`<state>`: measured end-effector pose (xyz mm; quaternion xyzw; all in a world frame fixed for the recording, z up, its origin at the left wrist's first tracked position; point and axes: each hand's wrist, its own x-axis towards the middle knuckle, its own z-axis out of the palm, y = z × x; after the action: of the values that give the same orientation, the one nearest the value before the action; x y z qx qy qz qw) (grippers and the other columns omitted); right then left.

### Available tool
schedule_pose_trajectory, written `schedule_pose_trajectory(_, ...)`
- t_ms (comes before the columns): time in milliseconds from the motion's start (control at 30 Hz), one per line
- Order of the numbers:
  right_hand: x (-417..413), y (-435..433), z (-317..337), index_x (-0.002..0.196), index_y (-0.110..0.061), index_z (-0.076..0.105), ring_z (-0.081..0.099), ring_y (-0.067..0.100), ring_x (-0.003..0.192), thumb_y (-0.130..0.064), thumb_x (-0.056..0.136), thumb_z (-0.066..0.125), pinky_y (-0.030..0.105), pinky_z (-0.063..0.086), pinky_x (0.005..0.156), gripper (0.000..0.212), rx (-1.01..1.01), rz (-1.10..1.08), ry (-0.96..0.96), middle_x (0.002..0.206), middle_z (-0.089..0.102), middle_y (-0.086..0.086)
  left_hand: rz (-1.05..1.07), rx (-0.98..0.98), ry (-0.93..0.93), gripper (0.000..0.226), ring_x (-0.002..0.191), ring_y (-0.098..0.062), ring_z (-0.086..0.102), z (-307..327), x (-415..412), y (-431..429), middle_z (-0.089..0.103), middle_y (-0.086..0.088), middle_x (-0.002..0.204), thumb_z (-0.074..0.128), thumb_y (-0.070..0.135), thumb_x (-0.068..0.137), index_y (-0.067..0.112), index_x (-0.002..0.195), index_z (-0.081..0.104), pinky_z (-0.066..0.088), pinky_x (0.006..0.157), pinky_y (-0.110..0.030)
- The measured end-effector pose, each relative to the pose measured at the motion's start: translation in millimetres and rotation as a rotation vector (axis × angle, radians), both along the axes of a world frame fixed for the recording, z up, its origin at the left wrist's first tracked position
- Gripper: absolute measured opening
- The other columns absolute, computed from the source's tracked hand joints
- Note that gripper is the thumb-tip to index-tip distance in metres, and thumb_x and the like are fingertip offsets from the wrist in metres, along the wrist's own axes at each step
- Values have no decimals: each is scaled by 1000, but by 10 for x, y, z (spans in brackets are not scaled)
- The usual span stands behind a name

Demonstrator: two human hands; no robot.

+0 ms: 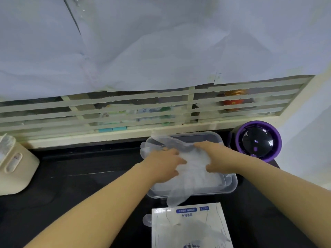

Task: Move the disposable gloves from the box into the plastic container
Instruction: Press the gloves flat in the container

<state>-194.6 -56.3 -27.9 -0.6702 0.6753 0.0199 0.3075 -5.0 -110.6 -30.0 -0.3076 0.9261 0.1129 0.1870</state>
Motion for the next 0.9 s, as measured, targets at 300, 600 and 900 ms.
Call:
schedule_pose_trajectory(300, 99, 28, -119, 134, -12, 41, 56, 28, 103, -7, 89, 58, 35, 52, 84, 48, -106, 67, 348, 140, 30, 13, -7, 126, -266, 50, 145, -28, 20, -345, -292, -98, 15, -2, 161, 44, 34, 102, 38, 150, 30, 29, 112, -46)
schedule_pose_trajectory(600, 318, -86, -394, 142, -11, 30, 53, 31, 113, -42, 85, 68, 35, 48, 90, 75, 114, 109, 266, 148, 23, 13, 25, 174, -246, 47, 135, -27, 33, -575, -315, -136, 28, -3, 152, 47, 35, 101, 38, 147, 36, 38, 105, -40)
schedule_pose_trajectory(900, 322, -134, -712, 151, -16, -16, 46, 38, 123, -46, 84, 67, 38, 46, 99, 111, 333, 61, 343, 156, -6, 19, 416, 430, 2, 72, 132, -26, 43, -714, -226, -277, 32, -6, 154, 50, 33, 99, 24, 155, 7, 39, 105, -33)
